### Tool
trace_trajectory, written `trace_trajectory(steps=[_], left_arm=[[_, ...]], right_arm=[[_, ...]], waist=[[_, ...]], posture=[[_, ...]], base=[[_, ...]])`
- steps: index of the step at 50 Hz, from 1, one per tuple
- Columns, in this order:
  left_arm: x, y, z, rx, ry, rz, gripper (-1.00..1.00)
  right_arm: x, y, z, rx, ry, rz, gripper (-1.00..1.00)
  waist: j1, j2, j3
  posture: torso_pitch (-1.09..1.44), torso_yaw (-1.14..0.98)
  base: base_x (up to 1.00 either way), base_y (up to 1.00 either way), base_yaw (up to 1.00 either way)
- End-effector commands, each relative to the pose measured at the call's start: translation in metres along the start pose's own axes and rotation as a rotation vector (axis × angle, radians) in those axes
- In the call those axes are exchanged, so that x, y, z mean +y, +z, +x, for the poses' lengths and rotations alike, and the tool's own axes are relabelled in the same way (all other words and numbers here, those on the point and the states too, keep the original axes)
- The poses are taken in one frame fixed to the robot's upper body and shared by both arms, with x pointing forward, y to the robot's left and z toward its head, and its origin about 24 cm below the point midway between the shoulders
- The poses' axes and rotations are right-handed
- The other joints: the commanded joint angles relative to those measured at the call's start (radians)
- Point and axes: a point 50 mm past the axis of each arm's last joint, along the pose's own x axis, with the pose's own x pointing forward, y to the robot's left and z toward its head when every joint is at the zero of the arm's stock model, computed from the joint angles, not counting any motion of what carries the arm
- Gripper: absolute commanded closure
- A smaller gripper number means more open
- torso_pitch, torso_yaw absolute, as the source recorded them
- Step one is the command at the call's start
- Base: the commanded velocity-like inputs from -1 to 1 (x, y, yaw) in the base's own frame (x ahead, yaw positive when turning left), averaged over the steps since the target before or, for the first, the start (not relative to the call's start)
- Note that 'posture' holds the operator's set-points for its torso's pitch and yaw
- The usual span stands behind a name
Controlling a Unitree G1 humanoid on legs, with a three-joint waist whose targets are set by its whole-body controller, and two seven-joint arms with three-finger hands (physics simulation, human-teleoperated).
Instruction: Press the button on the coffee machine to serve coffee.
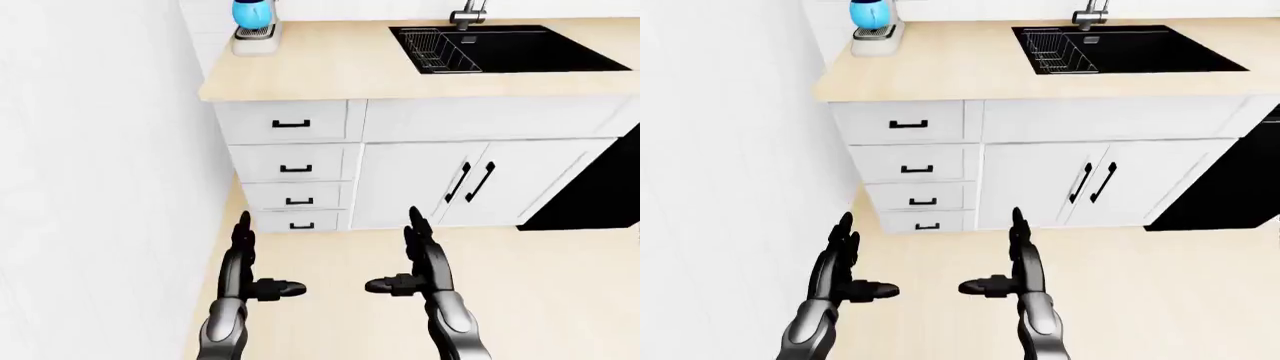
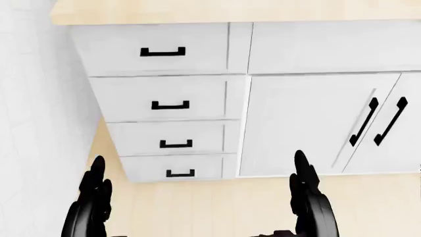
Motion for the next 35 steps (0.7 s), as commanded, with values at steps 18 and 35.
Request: trace_trajectory(steps=[18,35], left_arm=[[0.001,0.035,0.004,-0.171,0.011,-0.022,-1.00],[0.000,0.125,0.029,-0.191,0.022,-0.051,-1.00]], right_arm=[[0.000,0.032,0.003,-0.159,-0.004,-0.020,-1.00],[-0.011,0.133,0.014,-0.187,-0.041,-0.027,-1.00]], waist=[[0.008,-0.004,-0.084],[0.012,-0.007,-0.093]], posture=[[0.00,0.00],[0.00,0.00]], base=[[0.00,0.00,0.00],[0.00,0.00,0.00]])
